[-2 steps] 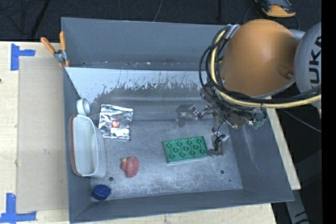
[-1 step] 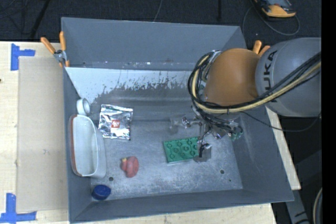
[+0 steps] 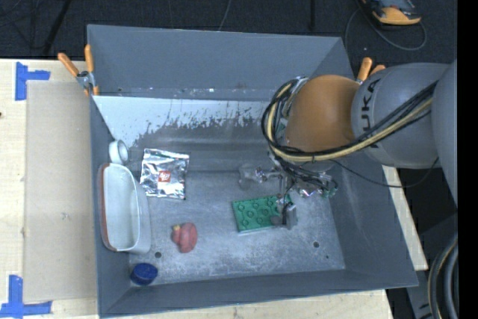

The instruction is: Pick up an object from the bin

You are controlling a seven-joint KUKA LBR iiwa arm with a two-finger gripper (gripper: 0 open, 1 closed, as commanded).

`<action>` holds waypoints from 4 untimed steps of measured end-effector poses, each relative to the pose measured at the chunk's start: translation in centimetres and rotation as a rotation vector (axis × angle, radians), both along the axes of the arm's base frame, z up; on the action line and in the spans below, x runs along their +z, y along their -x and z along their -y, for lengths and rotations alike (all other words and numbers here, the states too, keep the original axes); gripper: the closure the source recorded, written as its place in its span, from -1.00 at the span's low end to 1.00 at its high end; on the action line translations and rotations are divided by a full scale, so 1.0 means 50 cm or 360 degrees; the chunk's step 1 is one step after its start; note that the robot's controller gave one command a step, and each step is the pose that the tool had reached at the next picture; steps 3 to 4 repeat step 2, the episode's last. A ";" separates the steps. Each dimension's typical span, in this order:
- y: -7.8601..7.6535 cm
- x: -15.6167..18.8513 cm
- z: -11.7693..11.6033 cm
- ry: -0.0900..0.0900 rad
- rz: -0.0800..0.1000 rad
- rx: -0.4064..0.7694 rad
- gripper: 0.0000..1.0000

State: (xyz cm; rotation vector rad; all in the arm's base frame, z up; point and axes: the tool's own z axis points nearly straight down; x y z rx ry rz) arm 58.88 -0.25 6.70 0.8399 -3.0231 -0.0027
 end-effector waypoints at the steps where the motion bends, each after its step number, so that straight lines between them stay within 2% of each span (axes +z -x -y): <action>1: -0.003 0.011 0.000 0.0002 0.0004 0.0003 1.00; 2: 0.037 0.340 -0.025 0.0000 0.0019 0.0133 1.00; 4: 0.037 0.340 -0.025 0.0000 0.0019 0.0133 1.00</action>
Offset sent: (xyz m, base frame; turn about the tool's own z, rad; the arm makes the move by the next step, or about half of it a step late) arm 0.0000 0.0000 0.0000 0.0000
